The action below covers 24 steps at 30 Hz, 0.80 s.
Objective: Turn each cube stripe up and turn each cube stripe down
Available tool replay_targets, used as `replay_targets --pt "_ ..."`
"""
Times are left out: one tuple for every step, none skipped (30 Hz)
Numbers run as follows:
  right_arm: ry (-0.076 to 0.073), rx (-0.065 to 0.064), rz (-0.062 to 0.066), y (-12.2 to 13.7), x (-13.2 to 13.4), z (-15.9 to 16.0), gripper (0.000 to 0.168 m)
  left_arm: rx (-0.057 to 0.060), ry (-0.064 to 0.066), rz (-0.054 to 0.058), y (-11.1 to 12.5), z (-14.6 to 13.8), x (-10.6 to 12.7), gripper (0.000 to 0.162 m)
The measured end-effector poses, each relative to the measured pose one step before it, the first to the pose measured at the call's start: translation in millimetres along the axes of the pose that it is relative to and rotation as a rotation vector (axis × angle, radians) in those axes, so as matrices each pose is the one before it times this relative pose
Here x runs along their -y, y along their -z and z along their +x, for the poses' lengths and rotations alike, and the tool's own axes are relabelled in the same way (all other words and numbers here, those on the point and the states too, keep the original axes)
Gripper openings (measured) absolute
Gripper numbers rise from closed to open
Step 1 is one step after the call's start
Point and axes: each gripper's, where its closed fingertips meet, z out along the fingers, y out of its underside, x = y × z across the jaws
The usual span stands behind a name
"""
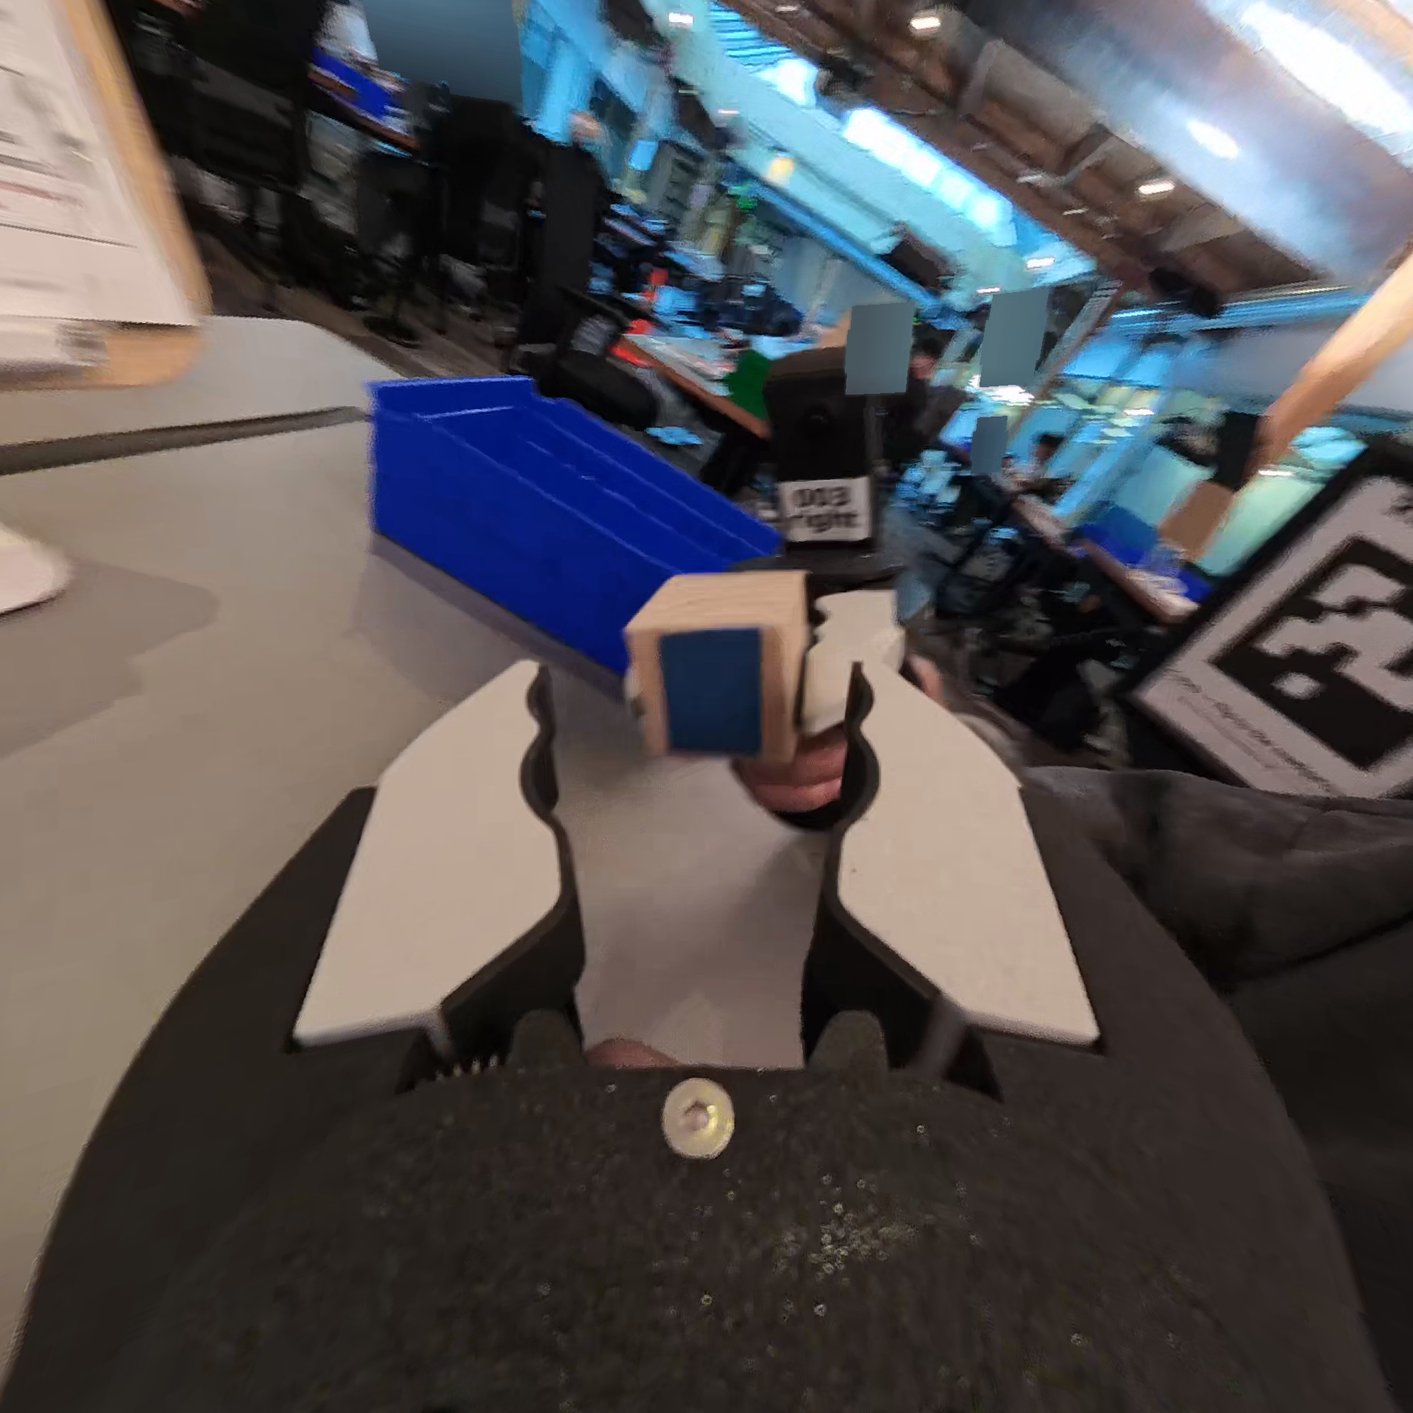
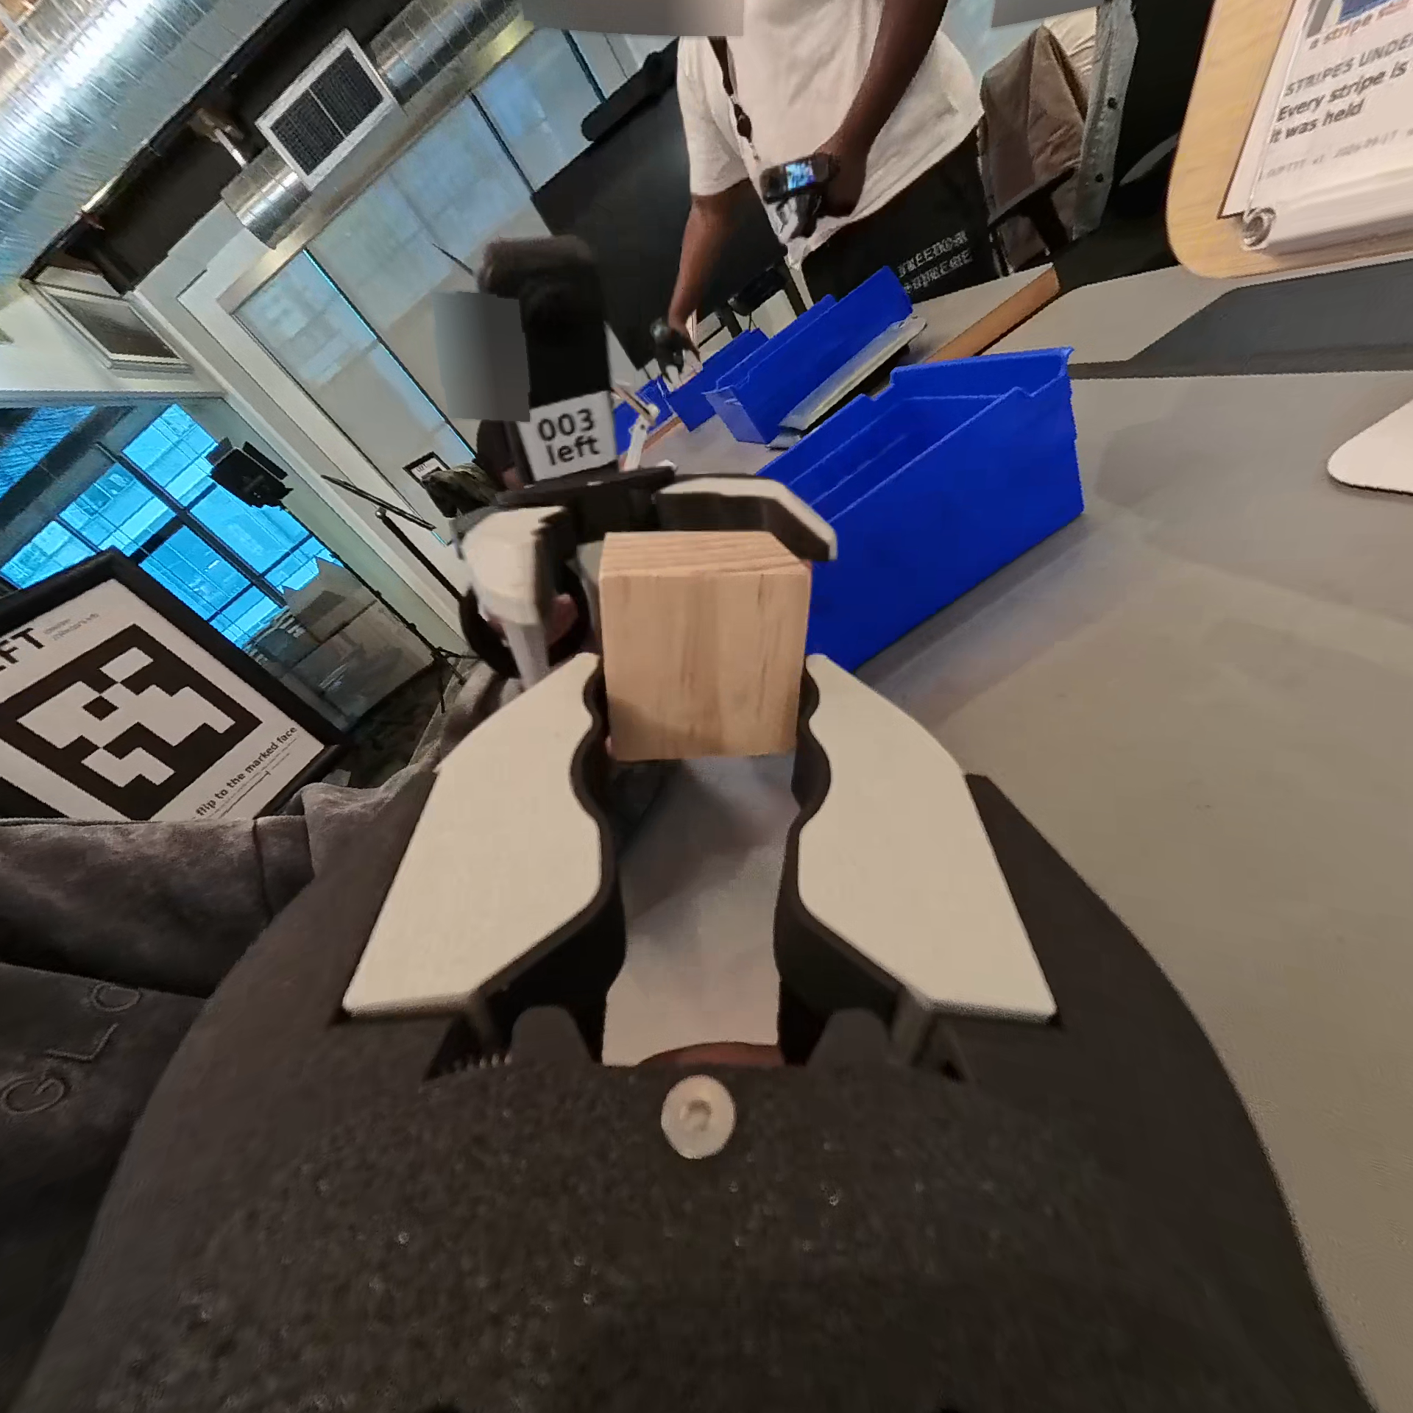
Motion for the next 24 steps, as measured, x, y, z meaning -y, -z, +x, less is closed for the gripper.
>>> replay_targets --pt "-0.0043 -0.0057 0.0058 3.74 1.79 1.1 0.045 0.1154 -0.0191 -0.0078 11.13 -12.54 -3.57 0.072" --pt "-0.0013 -0.0184 0.0032 4.18 1.65 2.7 0.045 0.1648 -0.0294 -0.0176 11.65 -20.51 -5.85 0.072" --pt "0.001 -0.0247 -0.0028 3.99 1.06 3.65 0.045 0.2102 -0.0271 -0.0163 11.9 -27.16 -7.55 0.072" --pt "0.0032 -0.0299 -0.0095 3.28 0.04 4.47 0.045 0.1878 -0.0101 0.0055 10.54 -24.25 -7.39 0.073" --pt "0.0084 -0.0345 -0.0136 2.68 -0.78 5.21 0.045 0.1123 0.0117 0.0186 7.54 -13.48 -7.23 0.071" --pt "0.0117 -0.0359 -0.0121 1.99 -0.97 5.42 0.045 0.0555 0.0181 0.0044 4.43 -4.78 -9.32 0.067" --pt "0.007 -0.0346 -0.0095 1.5 -1.22 5.33 0.045 0.0205 0.0033 -0.0199 1.2 0.59 -11.75 0.066" --pt "0.0023 -0.033 -0.0082 1.3 -1.26 5.03 0.045 -0.0012 -0.0135 -0.0312 -0.49 4.08 -13.16 0.067" --pt "0.0003 -0.0256 -0.007 1.61 -1.22 3.74 0.045 -0.0039 -0.0193 -0.0288 -0.15 3.78 -13.98 0.068" --pt "0.0015 -0.0196 -0.0025 2.84 -0.13 2.51 0.045 -0.0007 -0.0219 -0.0112 1.04 2.48 -12.41 0.067" --pt "0.008 -0.0288 -0.0019 5.29 1.93 2.87 0.045 -0.0013 -0.0184 0.0048 2.13 2.06 -8.67 0.066" --pt "0.0181 -0.0503 -0.0017 8.96 5.19 5.15 0.045 -0.0102 -0.0121 0.0016 2.71 3.0 -5.58 0.065" --pt "0.0168 -0.0702 0.0049 13.47 9.87 8.21 0.045 -0.0221 -0.0022 -0.0069 3.07 4.45 -3.04 0.065" --pt "0.0027 -0.079 0.0227 17.77 15.03 11.15 0.045 -0.0322 0.0071 -0.0029 3.54 5.63 -0.97 0.065" --pt "-0.0091 -0.0813 0.0375 20.35 19.3 14.58 0.045 -0.0303 0.0088 0.0041 3.41 5.16 0.48 0.065" --pt "-0.0167 -0.0976 0.0342 20.44 20.06 19.9 0.045 -0.019 0.0033 0.0076 2.89 3.62 1.11 0.065" --pt "-0.0004 -0.1066 0.0177 17.08 18.32 24.54 0.045 -0.0103 -0.0072 0.0029 1.9 2.42 0.76 0.065" --pt "0.0083 -0.129 -0.0163 11.08 12.8 31.58 0.045 -0.002 -0.0157 -0.0018 0.84 1.32 0.24 0.065" --pt "0.0079 -0.1443 -0.0531 3.46 6.23 37.16 0.045 0.0029 -0.018 -0.0041 -0.01 0.63 -0.24 0.065" --pt "0.0127 -0.1322 -0.0802 -5.62 0.34 37.29 0.045 0.0017 -0.0151 -0.0048 -0.51 0.64 -0.76 0.065" --pt "0.0063 -0.1017 -0.0915 -14.26 -3.11 32.67 0.046 -0.0044 -0.0087 -0.0069 -0.83 1.53 -1.63 0.064" --pt "-0.0186 -0.0557 -0.0976 -20.39 -5.97 24.04 0.046 -0.011 -0.0017 -0.0084 -1.21 2.55 -2.08 0.064" --pt "-0.0246 0.001 -0.1073 -22.88 -8.05 12.88 0.046 -0.0124 0.0023 -0.0114 -1.37 2.77 -2.68 0.063" --pt "-0.0181 0.0254 -0.0963 -22.07 -7.05 6.51 0.046 -0.0101 0.0016 -0.0127 -1.44 2.4 -2.76 0.063"
